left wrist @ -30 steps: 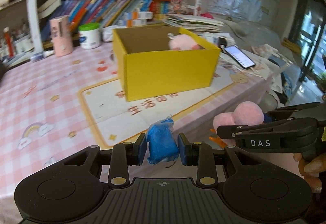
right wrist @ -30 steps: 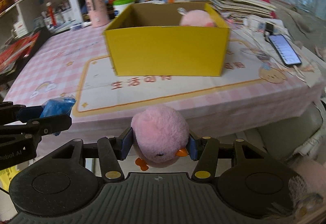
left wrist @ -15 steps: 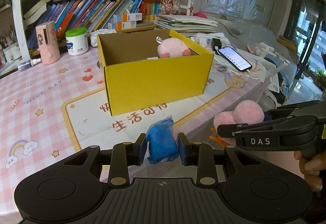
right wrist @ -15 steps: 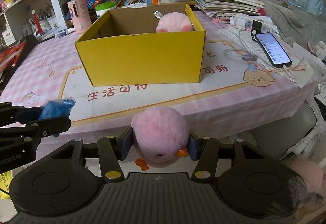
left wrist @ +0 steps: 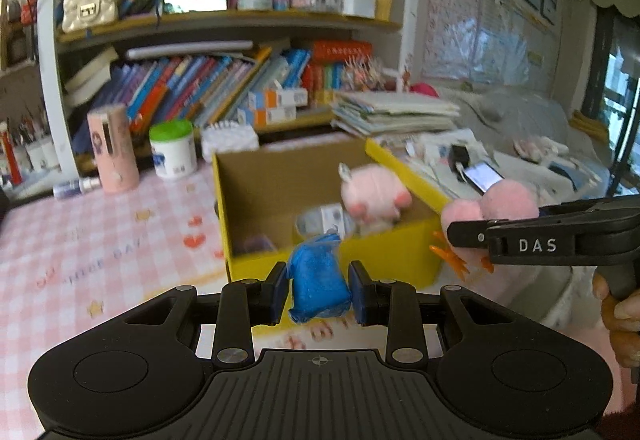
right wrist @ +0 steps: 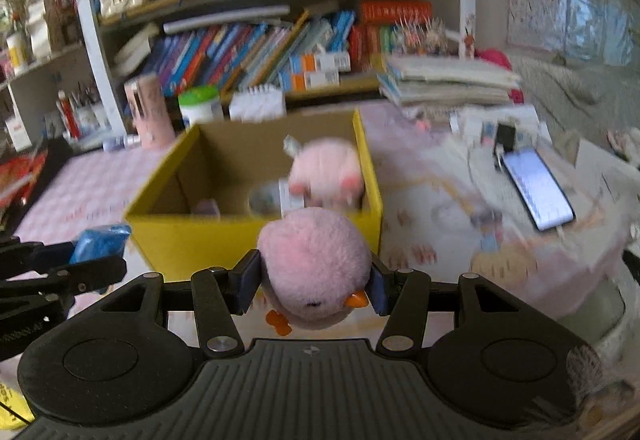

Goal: Organize objects
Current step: 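Carry the pink chick and blue toy over the yellow box with both tools, then lower the chick and blue toy into the box and open both tools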

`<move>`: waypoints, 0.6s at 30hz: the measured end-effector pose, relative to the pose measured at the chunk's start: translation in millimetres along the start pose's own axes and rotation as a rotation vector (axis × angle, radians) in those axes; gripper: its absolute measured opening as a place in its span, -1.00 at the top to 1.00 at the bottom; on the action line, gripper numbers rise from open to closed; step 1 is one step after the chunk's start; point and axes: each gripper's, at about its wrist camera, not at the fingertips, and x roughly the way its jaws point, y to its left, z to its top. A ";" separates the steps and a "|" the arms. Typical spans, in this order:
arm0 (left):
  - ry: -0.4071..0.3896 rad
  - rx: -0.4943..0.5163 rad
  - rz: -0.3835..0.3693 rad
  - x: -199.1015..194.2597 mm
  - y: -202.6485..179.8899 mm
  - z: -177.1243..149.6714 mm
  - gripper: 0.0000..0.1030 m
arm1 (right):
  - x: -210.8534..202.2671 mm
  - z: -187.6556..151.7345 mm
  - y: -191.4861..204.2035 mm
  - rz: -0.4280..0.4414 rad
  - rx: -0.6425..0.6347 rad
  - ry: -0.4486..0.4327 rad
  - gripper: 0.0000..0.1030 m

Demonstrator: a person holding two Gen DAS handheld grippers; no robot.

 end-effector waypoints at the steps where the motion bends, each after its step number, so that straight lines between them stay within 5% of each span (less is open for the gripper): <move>1: -0.006 0.001 0.008 4.7 -0.5 4.5 0.41 | 2.9 6.8 -1.6 0.007 -0.006 -0.013 0.02; 7: -0.004 -0.009 0.059 37.0 -3.8 22.4 0.41 | 26.5 38.7 -13.5 0.050 -0.050 -0.053 0.01; 18: 0.095 -0.024 0.173 98.5 -6.5 26.7 0.41 | 88.4 54.3 -16.9 0.119 -0.164 0.000 0.01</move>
